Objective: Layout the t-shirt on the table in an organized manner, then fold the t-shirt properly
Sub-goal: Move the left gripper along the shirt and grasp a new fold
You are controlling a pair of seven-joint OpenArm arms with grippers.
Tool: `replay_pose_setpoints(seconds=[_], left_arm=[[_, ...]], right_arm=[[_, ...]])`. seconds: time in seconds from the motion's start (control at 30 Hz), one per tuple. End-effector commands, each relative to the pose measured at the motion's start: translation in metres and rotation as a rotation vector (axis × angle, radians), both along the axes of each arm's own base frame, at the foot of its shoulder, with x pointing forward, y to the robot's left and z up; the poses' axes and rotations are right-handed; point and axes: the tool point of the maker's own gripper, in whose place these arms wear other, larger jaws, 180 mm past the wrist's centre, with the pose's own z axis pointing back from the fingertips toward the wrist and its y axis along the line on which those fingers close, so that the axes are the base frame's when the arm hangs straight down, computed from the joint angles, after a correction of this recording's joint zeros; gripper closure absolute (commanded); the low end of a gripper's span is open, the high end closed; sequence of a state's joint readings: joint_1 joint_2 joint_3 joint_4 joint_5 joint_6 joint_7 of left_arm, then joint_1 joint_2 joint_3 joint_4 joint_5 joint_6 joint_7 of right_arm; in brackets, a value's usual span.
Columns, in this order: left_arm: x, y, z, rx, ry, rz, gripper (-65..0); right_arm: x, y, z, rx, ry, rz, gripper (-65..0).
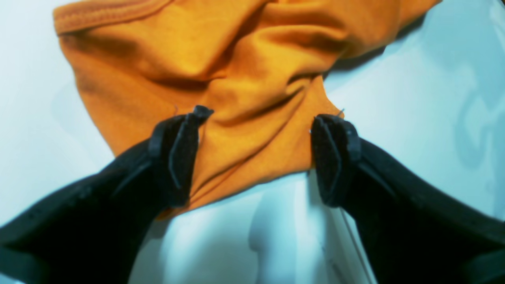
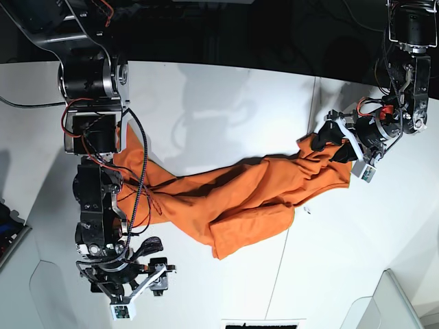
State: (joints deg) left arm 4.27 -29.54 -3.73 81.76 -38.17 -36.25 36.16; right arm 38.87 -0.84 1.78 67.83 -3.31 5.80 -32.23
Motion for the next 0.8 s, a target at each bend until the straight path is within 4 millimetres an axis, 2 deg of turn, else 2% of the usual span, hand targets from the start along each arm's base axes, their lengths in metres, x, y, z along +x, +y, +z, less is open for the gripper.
replay_pose_setpoints(seconds=[0.0, 0.13, 0.23, 0.43, 0.57, 0.67, 0.77], left_arm=[[0.006, 0.006, 0.009, 0.016, -0.023, -0.002, -47.5], [0.006, 0.012, 0.013, 0.016, -0.025, 0.0, -47.5], [0.008, 0.022, 0.024, 0.015, -0.034, -0.003, -47.5], [0.018, 0.031, 0.076, 0.012, -0.126, -0.047, -47.5], [0.027, 0.036, 0.108, -0.008, -0.214, -0.026, -47.5], [0.028, 0.034, 0.109, -0.02, -0.22, -0.025, -47.5], [0.029, 0.026, 0.108, -0.051, -0.237, -0.019, -47.5]], right_arm=[[0.008, 0.0, 0.023, 0.01, -0.045, -0.003, -45.3], [-0.014, 0.006, -0.006, 0.031, 0.043, 0.025, -45.3], [-0.041, 0.009, -0.019, 0.059, 0.043, 0.036, -44.7], [-0.114, 0.0, -0.023, 0.057, -0.007, 0.023, -44.7], [-0.152, -0.021, -0.036, 0.037, 0.018, -0.04, -44.7], [-0.17, -0.046, -0.055, 0.039, 0.065, -0.117, -44.7], [-0.183, -0.074, -0.067, 0.048, 0.093, -0.196, -44.7]])
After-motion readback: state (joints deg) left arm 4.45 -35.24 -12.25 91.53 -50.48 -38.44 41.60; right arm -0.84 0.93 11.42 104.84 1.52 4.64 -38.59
